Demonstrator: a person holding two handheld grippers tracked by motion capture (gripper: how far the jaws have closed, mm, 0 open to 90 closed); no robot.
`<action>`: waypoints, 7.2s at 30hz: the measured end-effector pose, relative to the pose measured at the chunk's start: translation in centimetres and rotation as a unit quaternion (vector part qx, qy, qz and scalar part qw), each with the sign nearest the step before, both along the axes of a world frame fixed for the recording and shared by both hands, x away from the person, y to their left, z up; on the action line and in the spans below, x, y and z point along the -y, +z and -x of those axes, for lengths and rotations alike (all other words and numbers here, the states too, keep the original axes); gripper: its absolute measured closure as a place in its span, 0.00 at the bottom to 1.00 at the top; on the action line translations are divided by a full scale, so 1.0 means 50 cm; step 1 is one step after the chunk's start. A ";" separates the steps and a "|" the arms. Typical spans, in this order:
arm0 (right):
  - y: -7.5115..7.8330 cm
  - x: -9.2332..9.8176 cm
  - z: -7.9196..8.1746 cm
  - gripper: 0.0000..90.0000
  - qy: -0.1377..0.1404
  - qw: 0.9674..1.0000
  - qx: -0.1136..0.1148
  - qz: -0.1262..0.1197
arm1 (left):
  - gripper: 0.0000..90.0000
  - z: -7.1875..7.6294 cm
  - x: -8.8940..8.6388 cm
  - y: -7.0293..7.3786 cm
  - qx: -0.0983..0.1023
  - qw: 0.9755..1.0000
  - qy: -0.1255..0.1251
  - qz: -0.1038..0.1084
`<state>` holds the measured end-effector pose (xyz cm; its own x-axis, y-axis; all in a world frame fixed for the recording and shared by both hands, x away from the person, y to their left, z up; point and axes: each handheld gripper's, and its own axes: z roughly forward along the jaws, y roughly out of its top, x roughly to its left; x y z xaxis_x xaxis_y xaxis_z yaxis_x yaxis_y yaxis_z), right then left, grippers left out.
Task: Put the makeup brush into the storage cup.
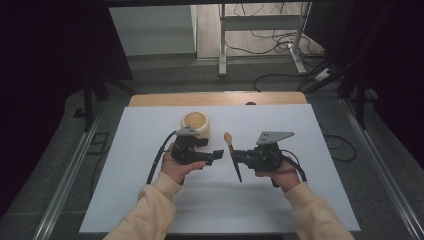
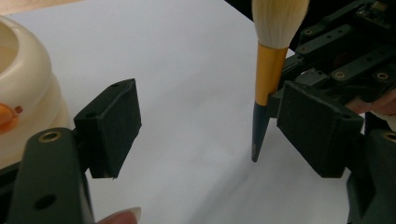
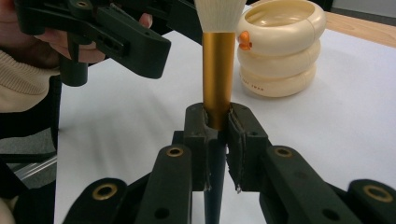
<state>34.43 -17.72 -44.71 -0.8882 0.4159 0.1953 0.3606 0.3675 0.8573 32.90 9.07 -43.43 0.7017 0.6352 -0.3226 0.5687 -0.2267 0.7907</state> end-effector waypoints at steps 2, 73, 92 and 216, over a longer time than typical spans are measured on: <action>0.000 -0.001 0.001 0.88 0.001 1.000 0.000 -0.001 | 0.27 -0.001 0.003 0.000 0.000 1.000 -0.003 0.002; -0.003 0.003 0.006 0.36 0.000 1.000 0.001 0.007 | 0.85 -0.025 -0.013 0.020 -0.001 0.997 -0.034 0.072; -0.037 0.079 0.058 0.13 -0.110 0.991 0.048 0.064 | 0.85 -0.030 -0.052 0.033 0.005 0.997 -0.020 0.076; -0.077 0.076 0.061 0.09 -0.061 0.989 0.018 0.134 | 0.85 -0.177 -0.222 0.140 0.030 0.990 0.116 0.075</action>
<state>31.40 -21.51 -48.57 -0.8320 0.5537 0.0337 0.3883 0.5378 0.7483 41.74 20.16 -36.42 0.5638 0.7293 -0.3877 0.5423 0.0272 0.8397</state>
